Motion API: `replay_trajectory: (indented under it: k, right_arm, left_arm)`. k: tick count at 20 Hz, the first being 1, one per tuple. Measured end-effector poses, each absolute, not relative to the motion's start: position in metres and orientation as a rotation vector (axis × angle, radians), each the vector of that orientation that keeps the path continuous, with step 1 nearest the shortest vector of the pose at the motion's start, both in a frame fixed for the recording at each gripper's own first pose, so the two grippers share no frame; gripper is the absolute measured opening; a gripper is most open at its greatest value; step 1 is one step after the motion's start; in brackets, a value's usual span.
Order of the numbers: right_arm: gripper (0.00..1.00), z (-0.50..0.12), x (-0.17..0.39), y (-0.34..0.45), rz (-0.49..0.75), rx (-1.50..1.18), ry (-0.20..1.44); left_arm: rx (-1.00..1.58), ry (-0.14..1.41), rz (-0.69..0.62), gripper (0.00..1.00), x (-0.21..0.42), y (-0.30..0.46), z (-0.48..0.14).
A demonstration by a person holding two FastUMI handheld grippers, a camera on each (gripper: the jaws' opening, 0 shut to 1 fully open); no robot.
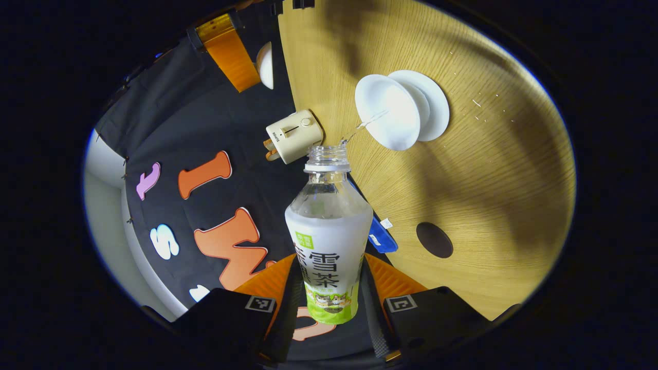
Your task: Open the teacup lid with one hand, grasp the water bottle and pour water into the teacup with the other hand; after pouring, place the water bottle on the coaster and then close the teacup lid.
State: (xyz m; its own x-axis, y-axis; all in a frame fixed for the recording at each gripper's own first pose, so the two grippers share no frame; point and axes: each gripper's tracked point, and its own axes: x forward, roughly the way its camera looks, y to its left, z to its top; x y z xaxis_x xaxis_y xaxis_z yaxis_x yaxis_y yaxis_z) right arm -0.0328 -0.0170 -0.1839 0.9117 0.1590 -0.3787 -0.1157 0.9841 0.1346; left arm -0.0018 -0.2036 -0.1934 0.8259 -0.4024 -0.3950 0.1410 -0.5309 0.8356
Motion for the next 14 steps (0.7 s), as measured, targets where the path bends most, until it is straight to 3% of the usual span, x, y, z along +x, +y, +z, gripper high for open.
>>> replay_trajectory:
  k: [13,14]
  right_arm:
    - [0.18,-0.178,-0.035,-0.021,0.146,0.102,0.379]
    - [0.18,-0.176,-0.035,-0.022,0.146,0.104,0.377]
  left_arm:
    - [2.245,-0.342,-0.672,0.61,0.008,-0.226,-0.153]
    - [2.247,-0.348,-0.668,0.65,0.009,-0.226,-0.152]
